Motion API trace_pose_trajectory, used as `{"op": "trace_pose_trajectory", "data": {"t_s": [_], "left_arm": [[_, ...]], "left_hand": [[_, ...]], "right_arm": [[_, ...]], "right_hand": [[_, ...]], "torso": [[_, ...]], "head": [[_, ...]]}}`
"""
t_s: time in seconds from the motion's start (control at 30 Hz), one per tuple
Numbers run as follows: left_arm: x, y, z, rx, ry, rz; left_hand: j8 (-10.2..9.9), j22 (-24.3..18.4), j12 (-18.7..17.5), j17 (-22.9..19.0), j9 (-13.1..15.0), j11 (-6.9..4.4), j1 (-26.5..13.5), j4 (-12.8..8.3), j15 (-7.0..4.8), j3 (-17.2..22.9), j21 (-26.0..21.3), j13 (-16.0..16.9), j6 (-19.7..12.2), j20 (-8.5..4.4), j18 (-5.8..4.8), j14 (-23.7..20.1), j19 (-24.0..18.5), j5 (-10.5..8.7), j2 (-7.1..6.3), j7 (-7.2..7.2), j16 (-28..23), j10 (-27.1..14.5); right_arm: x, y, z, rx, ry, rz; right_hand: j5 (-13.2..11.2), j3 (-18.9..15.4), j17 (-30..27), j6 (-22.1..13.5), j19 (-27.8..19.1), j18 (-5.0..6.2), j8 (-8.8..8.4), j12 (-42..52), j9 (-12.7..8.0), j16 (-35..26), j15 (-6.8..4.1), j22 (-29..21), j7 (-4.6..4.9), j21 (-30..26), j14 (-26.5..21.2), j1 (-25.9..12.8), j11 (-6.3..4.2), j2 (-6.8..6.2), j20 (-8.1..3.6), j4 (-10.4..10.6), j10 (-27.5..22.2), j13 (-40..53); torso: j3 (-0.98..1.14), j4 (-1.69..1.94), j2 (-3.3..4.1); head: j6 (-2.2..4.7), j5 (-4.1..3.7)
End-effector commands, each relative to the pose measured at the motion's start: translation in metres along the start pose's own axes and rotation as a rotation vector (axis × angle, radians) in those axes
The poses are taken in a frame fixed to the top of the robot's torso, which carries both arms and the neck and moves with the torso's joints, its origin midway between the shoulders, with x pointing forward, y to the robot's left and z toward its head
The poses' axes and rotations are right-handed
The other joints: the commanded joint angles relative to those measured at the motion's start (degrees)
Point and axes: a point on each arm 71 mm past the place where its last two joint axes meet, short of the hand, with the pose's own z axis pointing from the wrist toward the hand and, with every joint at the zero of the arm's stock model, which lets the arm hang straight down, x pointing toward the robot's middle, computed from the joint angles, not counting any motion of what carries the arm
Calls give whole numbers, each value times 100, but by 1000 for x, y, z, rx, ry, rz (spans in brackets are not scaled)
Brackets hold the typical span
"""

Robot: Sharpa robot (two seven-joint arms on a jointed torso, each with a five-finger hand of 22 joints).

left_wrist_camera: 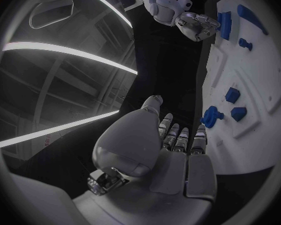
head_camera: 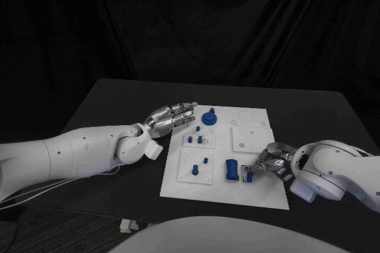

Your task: Assemble the parts on the task board

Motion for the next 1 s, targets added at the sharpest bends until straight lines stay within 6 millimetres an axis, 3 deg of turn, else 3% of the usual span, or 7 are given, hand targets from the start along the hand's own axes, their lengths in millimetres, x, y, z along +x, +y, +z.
{"op": "trace_pose_trajectory", "data": {"t_s": [0.03, 0.2, 0.27, 0.43, 0.63, 0.83, 1.0], "left_arm": [[2, 0, 1, 7, 13, -15], [2, 0, 1, 5, 14, -16], [2, 0, 1, 5, 14, -16], [3, 1, 1, 4, 15, -17], [3, 1, 1, 3, 17, -18], [3, 1, 1, 1, 17, -19], [3, 2, 1, 0, 17, -19]], "left_hand": [[19, -5, 10, -9, 6, 38, 12, -17, 6, 4, 26, 7, 2, 7, 104, 19, 6, 27, 57, 35, -21, 5], [21, -6, 10, -9, 6, 45, 13, -20, 9, 7, 25, 7, 3, 8, 104, 19, 5, 27, 56, 40, -21, 5], [21, -6, 10, -9, 6, 45, 13, -20, 9, 7, 25, 7, 3, 8, 104, 19, 5, 27, 56, 40, -21, 5], [21, -6, 10, -9, 6, 45, 13, -20, 9, 7, 25, 7, 3, 8, 104, 19, 5, 27, 56, 40, -21, 5], [23, -6, 9, -9, 6, 49, 14, -24, 11, 10, 25, 6, 1, 9, 104, 19, 5, 28, 56, 44, -21, 3], [23, -6, 9, -9, 6, 49, 14, -24, 11, 10, 25, 6, 1, 9, 104, 19, 5, 28, 56, 44, -21, 3], [23, -6, 9, -9, 6, 49, 14, -24, 11, 10, 25, 6, 1, 9, 104, 19, 5, 28, 56, 44, -21, 3]], "right_arm": [[0, 0, 1, 0, -6, 14], [-1, 1, 2, 0, -11, 13], [-1, 1, 3, 1, -13, 12], [-1, 1, 3, 2, -12, 9], [0, 1, 4, 2, -4, 1], [0, 2, 4, 3, 2, -4], [1, 2, 4, 3, 5, -7]], "right_hand": [[-68, 414, 483, -52, 247, 29, -2, 36, 19, 6, -34, 1228, 12, -15, 425, -79, -15, -8, 23, -377, 619, 1509], [-106, 422, 481, -58, 246, 29, 2, 36, 31, 6, -34, 1228, 11, -18, 425, -95, -15, -7, 23, -379, 619, 1509], [-300, 430, 481, -79, 247, 29, 14, 36, 67, 8, -32, 1229, 11, -16, 425, -155, -15, -4, 26, -374, 619, 1509], [-361, 436, 478, -99, 245, 30, 14, 36, 82, 8, -31, 1227, 14, -21, 424, -178, -13, -3, 27, -374, 619, 1509], [-1136, 391, 467, -167, 244, 31, 37, 36, 182, 10, -15, 1226, 27, -28, 421, -341, -1, -17, 41, -338, 619, 1509], [-1470, 334, 463, -189, 246, 31, 52, 36, 234, 11, -7, 1226, 36, -27, 420, -429, 7, -24, 50, -287, 619, 1509], [-1546, 300, 467, -178, 244, 32, 69, 36, 261, 15, -7, 1224, 34, -34, 420, -495, 7, -18, 52, -237, 619, 1509]], "torso": [[-2, -3, -2], [0, -2, 4], [2, 2, 5], [0, -2, 4], [0, -2, 0], [-1, -5, -2], [0, -1, 0]], "head": [[0, 5], [0, 4], [0, 0], [0, 1], [0, 10], [0, 16], [0, 18]]}}
